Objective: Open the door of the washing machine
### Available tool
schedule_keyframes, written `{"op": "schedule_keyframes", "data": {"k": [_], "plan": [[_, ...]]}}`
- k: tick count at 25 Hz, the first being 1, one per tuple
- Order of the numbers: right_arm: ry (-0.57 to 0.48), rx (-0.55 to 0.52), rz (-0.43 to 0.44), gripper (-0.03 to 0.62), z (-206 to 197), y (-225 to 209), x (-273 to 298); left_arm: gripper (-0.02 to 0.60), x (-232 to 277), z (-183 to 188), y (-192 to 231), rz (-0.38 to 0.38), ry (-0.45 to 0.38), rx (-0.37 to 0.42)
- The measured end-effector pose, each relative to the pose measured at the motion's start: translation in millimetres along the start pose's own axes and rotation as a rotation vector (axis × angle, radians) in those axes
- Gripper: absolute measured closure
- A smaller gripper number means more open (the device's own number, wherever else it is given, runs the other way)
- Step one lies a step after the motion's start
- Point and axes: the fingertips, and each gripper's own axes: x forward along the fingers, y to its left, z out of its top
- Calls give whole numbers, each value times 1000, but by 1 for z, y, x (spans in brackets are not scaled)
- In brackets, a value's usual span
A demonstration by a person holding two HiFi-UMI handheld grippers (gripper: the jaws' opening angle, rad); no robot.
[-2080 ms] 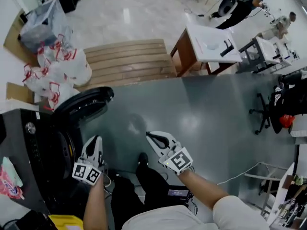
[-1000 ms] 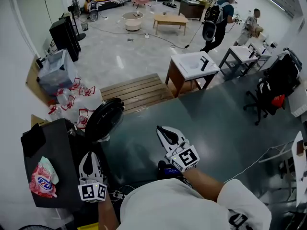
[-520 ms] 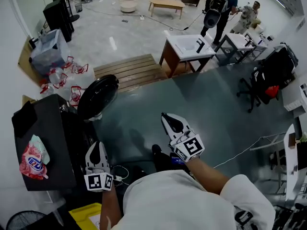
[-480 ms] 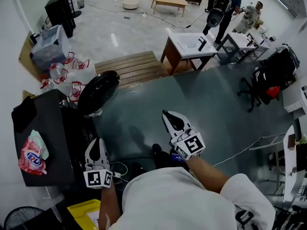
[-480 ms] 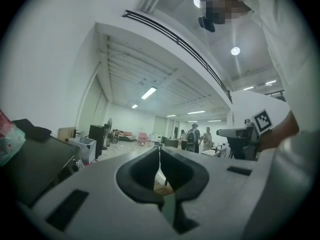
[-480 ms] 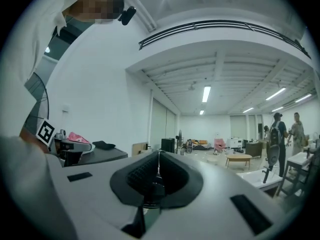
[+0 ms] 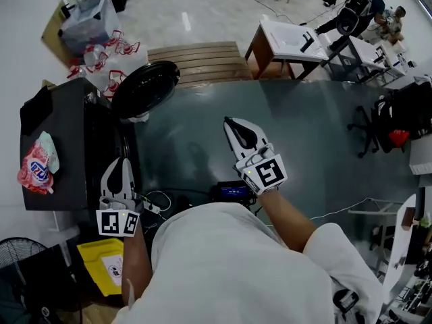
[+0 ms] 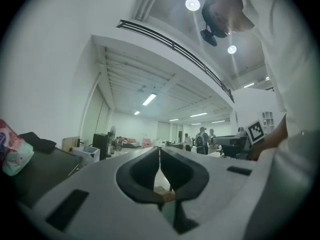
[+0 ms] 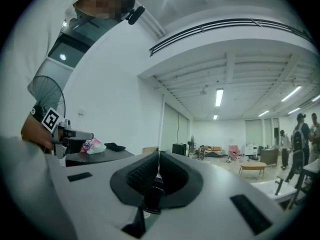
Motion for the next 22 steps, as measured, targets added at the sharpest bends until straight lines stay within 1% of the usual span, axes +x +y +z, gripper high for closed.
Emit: {"op": "schedule_keyframes", "data": {"k": [5, 7, 10, 13, 18, 22], "plan": [[33, 51, 1, 563, -20, -15, -14, 568, 3, -9, -13, 79, 40, -5], [27, 58, -4, 563, -21, -16, -21, 568, 3, -16, -19, 94, 59, -10], [21, 60, 0, 563, -20, -17, -30, 568, 2, -26, -30, 103, 83, -21], [21, 67, 1, 563, -21, -20, -39, 568, 4, -26, -41, 95, 84, -19], [27, 87, -3, 563, -28, -19, -45, 568, 0, -31, -43, 99, 86, -29], [33, 86, -14, 563, -32, -18, -52, 568, -3, -28, -52, 89, 83, -6]]}}
